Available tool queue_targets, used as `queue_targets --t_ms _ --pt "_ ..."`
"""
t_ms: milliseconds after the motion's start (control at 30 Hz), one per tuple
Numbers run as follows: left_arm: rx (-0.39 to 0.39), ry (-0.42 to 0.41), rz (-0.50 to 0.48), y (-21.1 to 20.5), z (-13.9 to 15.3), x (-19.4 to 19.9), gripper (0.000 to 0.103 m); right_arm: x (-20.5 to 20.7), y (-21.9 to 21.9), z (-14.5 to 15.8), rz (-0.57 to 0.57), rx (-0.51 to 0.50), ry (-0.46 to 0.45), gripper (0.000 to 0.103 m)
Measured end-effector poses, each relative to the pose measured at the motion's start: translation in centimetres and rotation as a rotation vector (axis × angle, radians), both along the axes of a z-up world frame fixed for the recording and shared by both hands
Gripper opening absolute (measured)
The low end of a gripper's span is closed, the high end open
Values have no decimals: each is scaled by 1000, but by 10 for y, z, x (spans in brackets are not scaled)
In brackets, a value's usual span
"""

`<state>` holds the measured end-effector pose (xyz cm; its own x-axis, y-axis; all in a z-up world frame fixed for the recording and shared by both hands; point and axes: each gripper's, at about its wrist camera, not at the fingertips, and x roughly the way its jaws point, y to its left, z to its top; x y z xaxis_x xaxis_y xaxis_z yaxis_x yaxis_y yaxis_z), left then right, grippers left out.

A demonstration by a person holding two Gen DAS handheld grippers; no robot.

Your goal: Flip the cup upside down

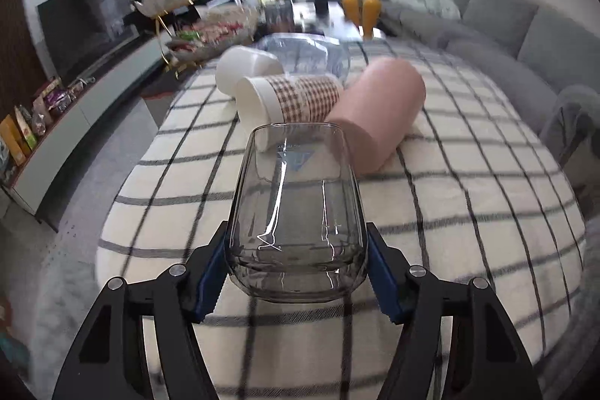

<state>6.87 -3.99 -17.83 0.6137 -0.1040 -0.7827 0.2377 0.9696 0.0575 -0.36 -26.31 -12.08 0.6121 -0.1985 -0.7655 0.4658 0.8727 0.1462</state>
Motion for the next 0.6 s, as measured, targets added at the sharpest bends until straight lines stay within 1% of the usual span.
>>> queue_targets --t_ms 33,67,100,167,267,300,433,500,600 --pt "-2 37 -12 0 4 3 66 -1 1 4 0 16 -4 95" --pt "14 65 -23 -2 9 4 66 -1 1 9 -2 30 -9 95" --pt "37 91 -37 -4 14 6 66 -2 1 15 -4 40 -14 95" --pt "92 175 -93 -11 24 11 66 -4 2 28 -6 55 -35 95" --pt "135 295 -152 -21 35 18 66 -6 -3 42 -18 107 -47 95" --pt "158 328 -164 -26 36 20 66 -5 -5 44 -19 132 -43 95" --pt "224 528 -200 -40 40 29 66 1 -15 49 -43 178 -7 95" --pt "260 593 -220 -47 41 30 66 6 -21 51 -55 197 16 95" --pt "309 716 -235 -57 41 36 66 14 -27 54 -68 225 49 95"
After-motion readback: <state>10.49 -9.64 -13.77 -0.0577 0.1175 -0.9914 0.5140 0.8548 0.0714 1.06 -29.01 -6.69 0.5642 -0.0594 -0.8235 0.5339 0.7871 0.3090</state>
